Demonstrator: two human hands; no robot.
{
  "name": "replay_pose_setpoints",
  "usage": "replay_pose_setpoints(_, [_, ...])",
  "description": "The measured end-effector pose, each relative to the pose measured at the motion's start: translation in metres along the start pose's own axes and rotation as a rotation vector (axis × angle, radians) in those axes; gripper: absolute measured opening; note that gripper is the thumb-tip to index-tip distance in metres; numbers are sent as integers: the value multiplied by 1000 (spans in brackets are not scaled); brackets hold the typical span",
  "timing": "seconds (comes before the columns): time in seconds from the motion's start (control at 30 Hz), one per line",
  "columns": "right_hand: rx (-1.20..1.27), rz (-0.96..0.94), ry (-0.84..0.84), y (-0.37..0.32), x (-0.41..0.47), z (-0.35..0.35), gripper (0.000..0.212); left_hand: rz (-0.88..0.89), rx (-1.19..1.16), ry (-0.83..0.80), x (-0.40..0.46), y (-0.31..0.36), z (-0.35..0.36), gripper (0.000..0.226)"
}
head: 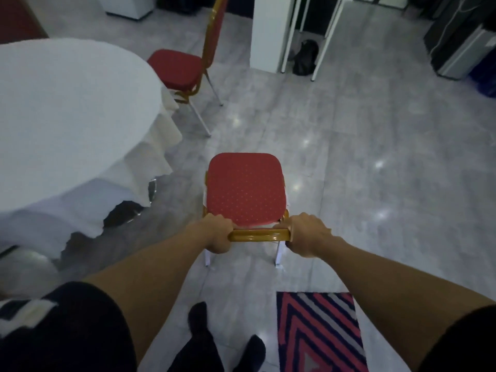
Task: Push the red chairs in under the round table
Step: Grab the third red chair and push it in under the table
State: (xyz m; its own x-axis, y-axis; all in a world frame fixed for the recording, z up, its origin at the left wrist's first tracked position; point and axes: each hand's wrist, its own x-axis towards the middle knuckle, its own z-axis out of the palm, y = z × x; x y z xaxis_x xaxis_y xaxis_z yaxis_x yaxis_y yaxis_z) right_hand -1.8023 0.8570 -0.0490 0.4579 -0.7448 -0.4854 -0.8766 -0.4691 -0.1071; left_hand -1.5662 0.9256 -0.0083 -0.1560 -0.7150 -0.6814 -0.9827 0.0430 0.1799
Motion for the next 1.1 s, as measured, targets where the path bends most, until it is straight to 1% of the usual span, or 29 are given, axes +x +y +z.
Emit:
replay_pose_setpoints(0.2, [-85,-164,-37,-6,4,-7,24,-90,-129,15,-27,7,40,36])
replay_pose_setpoints(0.27, [-125,-250,-49,-21,3,-14,22,-126,-193,29,-44,6,54,25])
replay_pose_setpoints(0.33, [-159,-321,-64,-37,5,-20,24,-170,-251,44,-56,2,66,10])
replay_pose_setpoints(0.37, [-183,-341,-59,-47,5,-21,22,-183,-274,40,-64,0,72,7])
replay_pose_setpoints(0.4, [-204,-365,-45,-58,7,-21,21,-204,-290,36,-71,-4,78,13])
replay_pose_setpoints(0.43, [-218,-391,-35,-71,10,-19,23,-235,-312,29,-81,-9,85,14])
replay_pose_setpoints(0.47, [-222,-414,-30,-80,12,-16,23,-258,-322,12,-87,-12,90,10])
replay_pose_setpoints(0.57, [-259,-483,-10,-115,15,-13,24,-319,-347,-33,-106,-28,101,33])
replay_pose_setpoints(0.6, [-268,-499,-4,-125,16,-13,23,-333,-353,-41,-111,-32,103,35])
replay_pose_setpoints(0.7, [-309,-529,22,-144,26,-13,23,-370,-375,-44,-119,-48,106,33])
replay_pose_setpoints(0.8, [-308,-558,16,-156,40,-19,23,-394,-414,-26,-118,-63,103,36])
replay_pose_setpoints(0.93, [-297,-564,0,-175,67,-32,26,-403,-443,-7,-114,-91,87,28])
replay_pose_setpoints(1.1, [-298,-613,-21,-210,118,-62,37,-441,-445,1,-100,-149,58,37])
